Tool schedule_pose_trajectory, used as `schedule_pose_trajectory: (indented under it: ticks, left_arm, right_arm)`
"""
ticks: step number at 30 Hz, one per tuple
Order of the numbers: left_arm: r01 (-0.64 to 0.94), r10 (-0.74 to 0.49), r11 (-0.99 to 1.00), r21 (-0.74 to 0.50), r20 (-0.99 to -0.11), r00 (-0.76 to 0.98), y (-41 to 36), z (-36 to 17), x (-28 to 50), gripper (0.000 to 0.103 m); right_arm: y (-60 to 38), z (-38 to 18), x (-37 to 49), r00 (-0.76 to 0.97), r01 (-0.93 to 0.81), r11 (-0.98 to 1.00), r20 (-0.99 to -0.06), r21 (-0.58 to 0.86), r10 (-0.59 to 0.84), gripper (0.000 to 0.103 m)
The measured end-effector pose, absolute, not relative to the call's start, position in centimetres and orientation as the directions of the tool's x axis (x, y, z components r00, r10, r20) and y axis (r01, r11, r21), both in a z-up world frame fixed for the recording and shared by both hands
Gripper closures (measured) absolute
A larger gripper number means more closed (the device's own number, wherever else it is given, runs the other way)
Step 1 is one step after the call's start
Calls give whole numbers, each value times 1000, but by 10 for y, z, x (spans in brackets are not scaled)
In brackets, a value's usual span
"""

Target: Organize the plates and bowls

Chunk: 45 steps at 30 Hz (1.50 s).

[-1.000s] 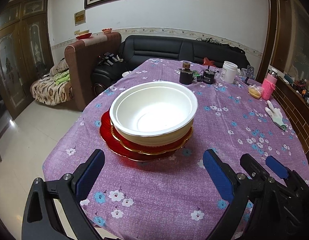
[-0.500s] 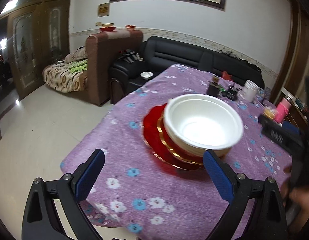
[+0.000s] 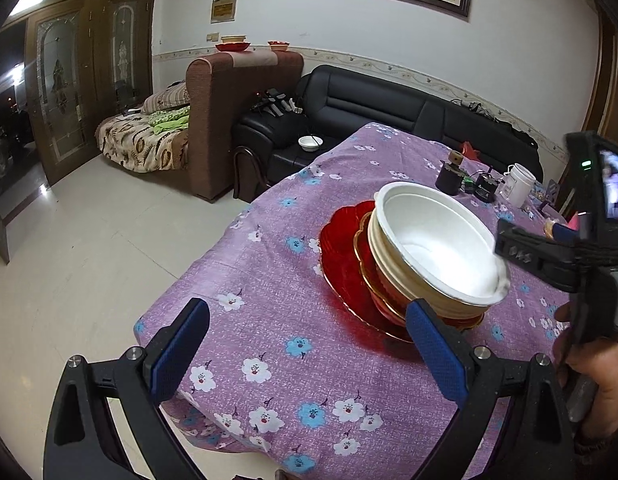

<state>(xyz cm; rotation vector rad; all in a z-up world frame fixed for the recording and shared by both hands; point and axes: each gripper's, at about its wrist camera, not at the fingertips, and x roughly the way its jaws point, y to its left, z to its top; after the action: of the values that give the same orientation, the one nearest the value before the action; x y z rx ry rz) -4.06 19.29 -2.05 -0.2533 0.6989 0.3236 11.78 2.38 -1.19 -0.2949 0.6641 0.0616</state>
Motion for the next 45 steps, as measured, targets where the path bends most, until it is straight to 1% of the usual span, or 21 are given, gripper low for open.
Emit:
schedule_pose_trajectory:
  ticks: [5, 9, 12, 16, 20, 29, 39, 45]
  left_arm:
    - [-358, 200, 928, -107, -665, 719, 181, -22, -38, 4]
    - [-333, 192, 939, -89, -667, 720, 166, -21, -34, 4]
    - [-313, 193, 947, -66, -664, 722, 151, -22, -32, 4]
    - [-307, 240, 952, 6, -640, 730, 128, -21, -33, 4]
    - [-295, 251, 955, 36, -627, 737, 112, -19, -33, 4]
    - [-277, 251, 959, 61, -638, 728, 93, -21, -27, 4]
    - [-251, 222, 966, 55, -675, 704, 86, -33, -16, 4]
    - [-256, 222, 965, 52, -680, 699, 88, -36, -14, 4]
  right_arm:
    - [-6, 5, 87, 816, -158, 981, -575, -115, 64, 16]
    - [-31, -1, 61, 821, -156, 987, -560, -33, 111, 15]
    - [-48, -14, 46, 814, -133, 991, -571, 3, 111, 14]
    - [-65, -30, 34, 787, -121, 991, -602, 59, 132, 14]
    - [-71, -40, 23, 780, -125, 990, -611, 66, 139, 14]
    - [-74, -52, 10, 763, -166, 983, -621, 79, 179, 14]
    - [-78, -60, 13, 749, -178, 980, -634, 90, 194, 14]
    - [-76, -64, 16, 740, -181, 979, -643, 91, 196, 14]
